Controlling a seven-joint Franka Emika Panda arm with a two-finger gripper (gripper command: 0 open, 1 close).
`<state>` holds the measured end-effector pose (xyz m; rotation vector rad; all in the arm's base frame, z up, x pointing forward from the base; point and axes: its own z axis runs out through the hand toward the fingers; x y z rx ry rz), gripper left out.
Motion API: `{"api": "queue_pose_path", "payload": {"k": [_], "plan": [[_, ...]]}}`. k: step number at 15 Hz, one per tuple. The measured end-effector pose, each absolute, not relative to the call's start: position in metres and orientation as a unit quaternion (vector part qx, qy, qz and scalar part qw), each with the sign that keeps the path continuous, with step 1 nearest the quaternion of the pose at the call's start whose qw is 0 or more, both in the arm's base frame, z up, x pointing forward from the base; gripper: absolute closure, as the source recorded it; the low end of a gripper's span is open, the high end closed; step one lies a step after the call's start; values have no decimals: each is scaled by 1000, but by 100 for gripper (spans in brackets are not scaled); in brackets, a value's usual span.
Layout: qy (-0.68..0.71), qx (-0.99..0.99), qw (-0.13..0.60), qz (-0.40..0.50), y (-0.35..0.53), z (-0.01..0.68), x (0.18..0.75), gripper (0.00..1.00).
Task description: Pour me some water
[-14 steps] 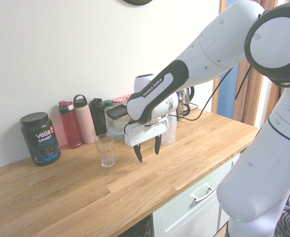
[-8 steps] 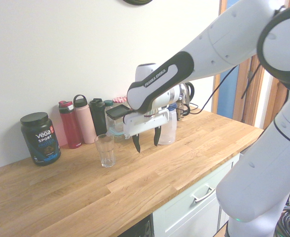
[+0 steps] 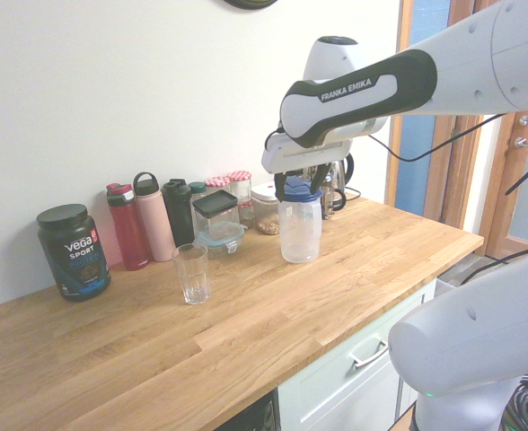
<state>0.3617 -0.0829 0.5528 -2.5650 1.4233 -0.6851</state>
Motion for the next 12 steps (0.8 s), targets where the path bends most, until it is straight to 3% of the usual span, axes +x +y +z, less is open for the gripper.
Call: {"api": "queue_pose_path", "payload": {"k": [6, 12], "plan": [[486, -838, 60, -240, -129, 505, 341, 0], [482, -841, 57, -239, -145, 461, 378, 0]]}}
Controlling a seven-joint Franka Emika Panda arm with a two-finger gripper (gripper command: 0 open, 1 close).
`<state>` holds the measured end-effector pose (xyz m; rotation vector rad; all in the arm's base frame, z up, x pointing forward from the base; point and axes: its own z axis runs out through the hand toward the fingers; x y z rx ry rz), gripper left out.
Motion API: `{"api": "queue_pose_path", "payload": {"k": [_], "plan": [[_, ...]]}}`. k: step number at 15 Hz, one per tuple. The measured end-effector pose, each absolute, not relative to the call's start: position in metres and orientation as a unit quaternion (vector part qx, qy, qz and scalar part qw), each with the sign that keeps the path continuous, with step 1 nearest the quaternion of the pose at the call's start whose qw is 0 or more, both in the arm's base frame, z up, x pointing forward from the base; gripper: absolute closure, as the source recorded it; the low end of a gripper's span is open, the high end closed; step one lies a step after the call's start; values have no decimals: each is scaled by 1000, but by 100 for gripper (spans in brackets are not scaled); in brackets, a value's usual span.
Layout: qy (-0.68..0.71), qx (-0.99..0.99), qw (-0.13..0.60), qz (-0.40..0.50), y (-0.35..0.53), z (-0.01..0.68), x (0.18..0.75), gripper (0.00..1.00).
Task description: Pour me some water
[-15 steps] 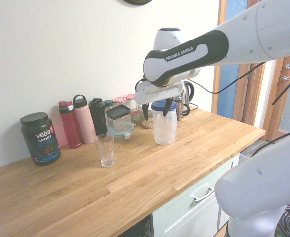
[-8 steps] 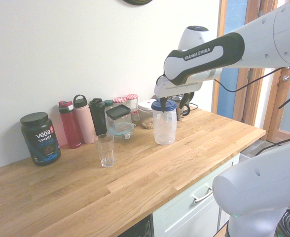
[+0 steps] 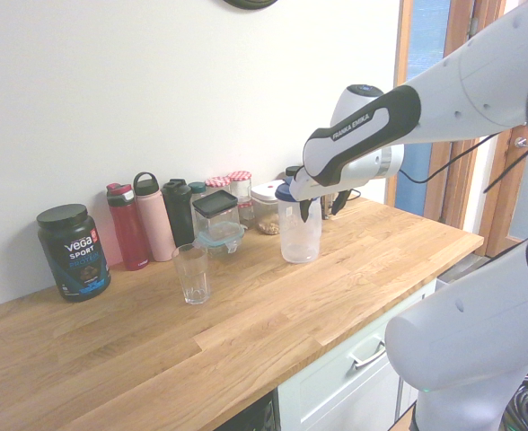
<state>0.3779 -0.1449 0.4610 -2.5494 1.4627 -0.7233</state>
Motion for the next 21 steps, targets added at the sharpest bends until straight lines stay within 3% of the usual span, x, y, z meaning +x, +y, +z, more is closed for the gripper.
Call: {"api": "queue_pose_path", "payload": {"k": [1, 21], "plan": [[482, -841, 56, -237, -148, 458, 385, 100], [470, -849, 50, -237, -150, 448, 418, 100]]}}
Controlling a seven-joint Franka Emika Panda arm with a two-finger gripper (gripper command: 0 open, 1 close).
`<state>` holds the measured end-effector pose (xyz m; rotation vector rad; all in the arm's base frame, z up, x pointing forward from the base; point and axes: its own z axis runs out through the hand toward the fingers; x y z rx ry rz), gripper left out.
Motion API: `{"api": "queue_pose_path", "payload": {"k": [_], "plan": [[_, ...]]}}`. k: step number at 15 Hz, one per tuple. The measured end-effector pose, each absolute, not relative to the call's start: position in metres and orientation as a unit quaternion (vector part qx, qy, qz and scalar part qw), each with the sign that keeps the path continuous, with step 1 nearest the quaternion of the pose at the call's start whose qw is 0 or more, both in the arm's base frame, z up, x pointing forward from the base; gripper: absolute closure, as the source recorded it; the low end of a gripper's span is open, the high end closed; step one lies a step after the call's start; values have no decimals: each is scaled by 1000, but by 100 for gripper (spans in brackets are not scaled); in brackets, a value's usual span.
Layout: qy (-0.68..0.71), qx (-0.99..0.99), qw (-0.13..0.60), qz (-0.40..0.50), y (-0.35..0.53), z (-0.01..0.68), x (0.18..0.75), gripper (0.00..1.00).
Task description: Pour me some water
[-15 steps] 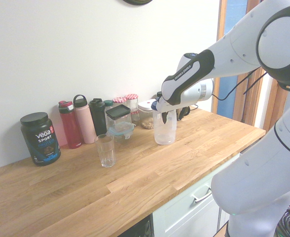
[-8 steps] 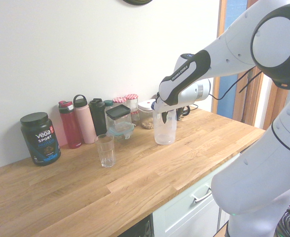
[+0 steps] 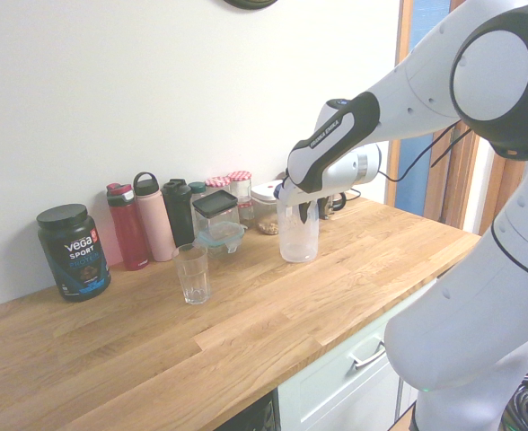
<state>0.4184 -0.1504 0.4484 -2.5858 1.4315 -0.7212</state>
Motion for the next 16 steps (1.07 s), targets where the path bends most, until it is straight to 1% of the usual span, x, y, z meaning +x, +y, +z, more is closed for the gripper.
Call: {"api": "queue_pose_path", "payload": {"k": [8, 11, 14, 16], "plan": [[471, -851, 48, -229, -153, 456, 416, 100], [462, -855, 50, -229, -150, 496, 395, 100], [429, -880, 53, -198, -134, 536, 361, 100], [378, -908, 53, -173, -109, 556, 349, 100]]}}
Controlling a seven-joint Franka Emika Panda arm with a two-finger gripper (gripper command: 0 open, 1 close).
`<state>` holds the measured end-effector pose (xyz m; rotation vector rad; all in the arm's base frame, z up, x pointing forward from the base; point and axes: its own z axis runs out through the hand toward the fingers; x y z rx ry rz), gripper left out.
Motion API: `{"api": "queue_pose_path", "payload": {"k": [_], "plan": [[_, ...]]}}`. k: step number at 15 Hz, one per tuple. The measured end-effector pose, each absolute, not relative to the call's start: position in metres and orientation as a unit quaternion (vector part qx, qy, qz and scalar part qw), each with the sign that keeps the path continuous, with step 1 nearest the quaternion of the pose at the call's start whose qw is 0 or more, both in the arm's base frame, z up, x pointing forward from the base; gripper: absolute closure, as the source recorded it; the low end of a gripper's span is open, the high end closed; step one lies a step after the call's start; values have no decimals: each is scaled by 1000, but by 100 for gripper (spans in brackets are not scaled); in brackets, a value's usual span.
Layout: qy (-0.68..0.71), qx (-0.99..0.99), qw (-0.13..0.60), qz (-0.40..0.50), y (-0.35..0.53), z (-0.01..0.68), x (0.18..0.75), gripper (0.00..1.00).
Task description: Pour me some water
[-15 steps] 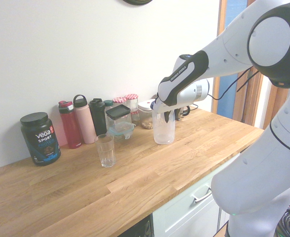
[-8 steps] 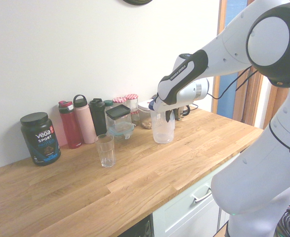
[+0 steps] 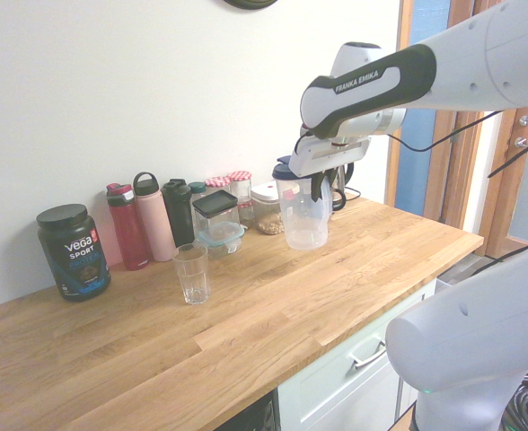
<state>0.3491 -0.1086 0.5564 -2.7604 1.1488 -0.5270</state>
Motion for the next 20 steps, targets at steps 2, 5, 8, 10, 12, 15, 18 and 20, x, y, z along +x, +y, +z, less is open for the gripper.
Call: {"api": "queue_pose_path", "payload": {"k": [2, 5, 8, 10, 12, 15, 18, 20], "plan": [[321, -933, 48, -155, -82, 568, 348, 100], [242, -962, 38, -120, -50, 571, 375, 100], [174, -982, 8, -72, -19, 577, 425, 100], [127, -991, -24, -46, 0, 577, 450, 100], [76, -995, -53, -29, 21, 574, 462, 100], [3, -994, -108, -8, 50, 570, 465, 100], [-51, -982, -184, 12, 66, 555, 474, 100], [-69, -974, -216, 24, 75, 547, 486, 100]]}}
